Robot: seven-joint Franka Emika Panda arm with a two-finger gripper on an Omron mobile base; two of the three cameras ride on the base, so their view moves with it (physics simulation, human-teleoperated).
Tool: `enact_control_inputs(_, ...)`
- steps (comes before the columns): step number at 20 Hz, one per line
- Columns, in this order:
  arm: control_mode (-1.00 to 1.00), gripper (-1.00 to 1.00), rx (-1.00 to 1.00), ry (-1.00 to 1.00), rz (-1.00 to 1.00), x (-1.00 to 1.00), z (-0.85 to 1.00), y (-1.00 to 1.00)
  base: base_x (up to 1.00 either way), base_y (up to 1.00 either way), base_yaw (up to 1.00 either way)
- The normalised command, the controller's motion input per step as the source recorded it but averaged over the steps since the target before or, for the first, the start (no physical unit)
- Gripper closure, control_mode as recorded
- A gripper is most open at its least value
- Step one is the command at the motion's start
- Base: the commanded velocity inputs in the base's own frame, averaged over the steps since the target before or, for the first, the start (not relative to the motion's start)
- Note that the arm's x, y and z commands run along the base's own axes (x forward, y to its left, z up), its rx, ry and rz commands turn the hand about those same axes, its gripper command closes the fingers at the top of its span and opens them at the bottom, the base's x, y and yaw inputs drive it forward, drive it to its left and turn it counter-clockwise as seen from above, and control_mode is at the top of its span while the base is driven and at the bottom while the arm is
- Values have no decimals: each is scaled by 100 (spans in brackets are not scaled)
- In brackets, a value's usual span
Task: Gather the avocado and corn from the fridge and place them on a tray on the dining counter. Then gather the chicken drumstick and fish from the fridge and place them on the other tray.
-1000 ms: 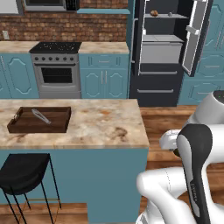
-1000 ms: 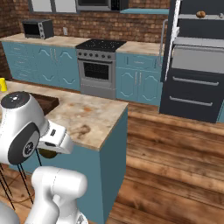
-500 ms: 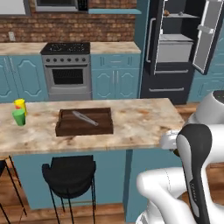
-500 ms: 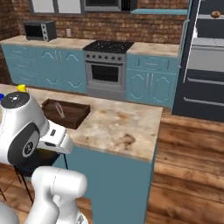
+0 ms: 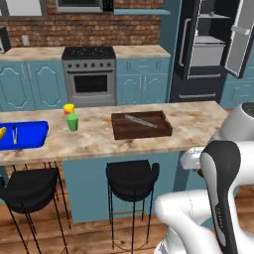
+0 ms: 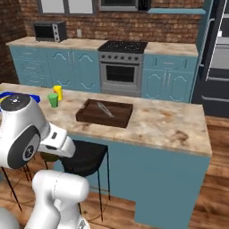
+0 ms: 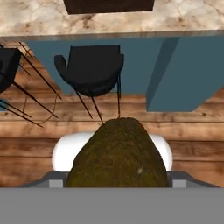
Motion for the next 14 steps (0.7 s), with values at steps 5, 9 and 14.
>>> enact_control_inputs(5, 100, 100, 0, 0, 0, 0, 0, 0, -5, 100, -18)
enact_control_inputs(9, 100, 100, 0, 0, 0, 0, 0, 0, 0, 100, -19)
enact_control_inputs(14, 100, 100, 0, 0, 0, 0, 0, 0, 4, 100, -16)
